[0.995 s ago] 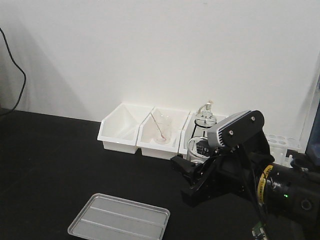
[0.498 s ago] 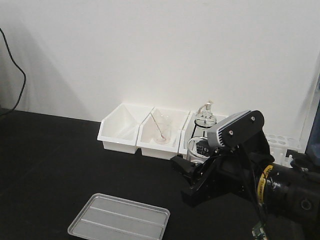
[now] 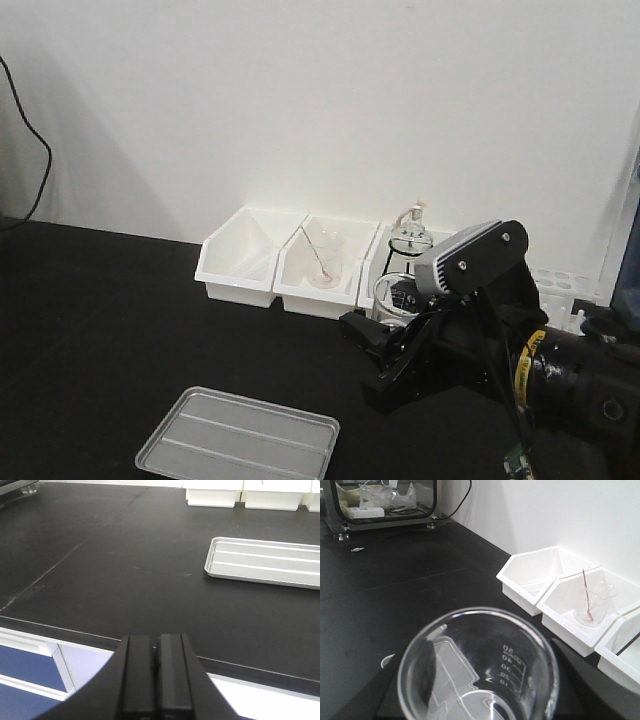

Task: Move beaker to silver tray on left bench

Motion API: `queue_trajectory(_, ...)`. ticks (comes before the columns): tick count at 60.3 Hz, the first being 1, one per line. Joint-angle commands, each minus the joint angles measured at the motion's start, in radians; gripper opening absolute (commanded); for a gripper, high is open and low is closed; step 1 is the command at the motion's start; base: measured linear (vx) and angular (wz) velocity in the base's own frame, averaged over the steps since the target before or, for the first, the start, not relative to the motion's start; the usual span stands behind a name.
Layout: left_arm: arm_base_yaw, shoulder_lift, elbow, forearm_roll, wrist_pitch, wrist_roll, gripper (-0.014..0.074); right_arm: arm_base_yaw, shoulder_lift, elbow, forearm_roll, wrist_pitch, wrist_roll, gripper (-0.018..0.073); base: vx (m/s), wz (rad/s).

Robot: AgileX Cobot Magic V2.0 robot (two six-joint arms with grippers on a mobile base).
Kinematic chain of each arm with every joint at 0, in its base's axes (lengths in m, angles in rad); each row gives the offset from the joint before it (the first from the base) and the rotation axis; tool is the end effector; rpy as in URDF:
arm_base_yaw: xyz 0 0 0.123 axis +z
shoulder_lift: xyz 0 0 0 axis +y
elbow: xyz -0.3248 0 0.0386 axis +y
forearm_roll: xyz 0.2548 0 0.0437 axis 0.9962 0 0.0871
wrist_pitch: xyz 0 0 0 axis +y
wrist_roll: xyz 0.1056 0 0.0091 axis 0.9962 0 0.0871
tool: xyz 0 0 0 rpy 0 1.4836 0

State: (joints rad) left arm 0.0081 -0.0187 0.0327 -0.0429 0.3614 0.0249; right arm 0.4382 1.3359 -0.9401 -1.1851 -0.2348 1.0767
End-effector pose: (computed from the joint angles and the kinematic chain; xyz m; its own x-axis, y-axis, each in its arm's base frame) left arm 0.0315 -0.0014 0.1654 -0.2840 -0.0175 -0.9587 0.0021 0.9998 -0.0189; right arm 0.2755 0.1542 0.3674 -0.1361 -0.1699 -0.9760 -0.6213 0.7820 -0.0495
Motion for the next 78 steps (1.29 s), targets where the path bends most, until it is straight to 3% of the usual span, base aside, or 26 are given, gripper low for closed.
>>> queue_trajectory(1, -0.001, -0.009, 0.02, -0.007, -0.078, -0.001, 0.0001, 0.0, -0.028, -0.038, 0.015, -0.049, 0.001, -0.0011, 0.0, 0.0)
queue_trajectory(19, -0.001, -0.009, 0.02, -0.007, -0.078, -0.001, 0.0001, 0.0, 0.154, -0.078, 0.018, -0.116, -0.019, -0.0011, 0.0, 0.0)
queue_trajectory(41, -0.001, -0.009, 0.02, -0.007, -0.078, -0.001, 0.0001, 0.0, 0.519, -0.336, 0.021, -0.25, -0.031, -0.0011, 0.0, 0.0)
queue_trajectory(56, -0.001, -0.009, 0.02, -0.007, -0.078, -0.001, 0.0001, 0.0, 0.701, -0.449, 0.022, -0.259, -0.054, -0.0011, 0.0, 0.0)
queue_trajectory(78, -0.001, -0.009, 0.02, -0.007, -0.078, -0.001, 0.0001, 0.0, 0.849, -0.471, 0.021, -0.292, -0.055, -0.0004, 0.0, 0.0)
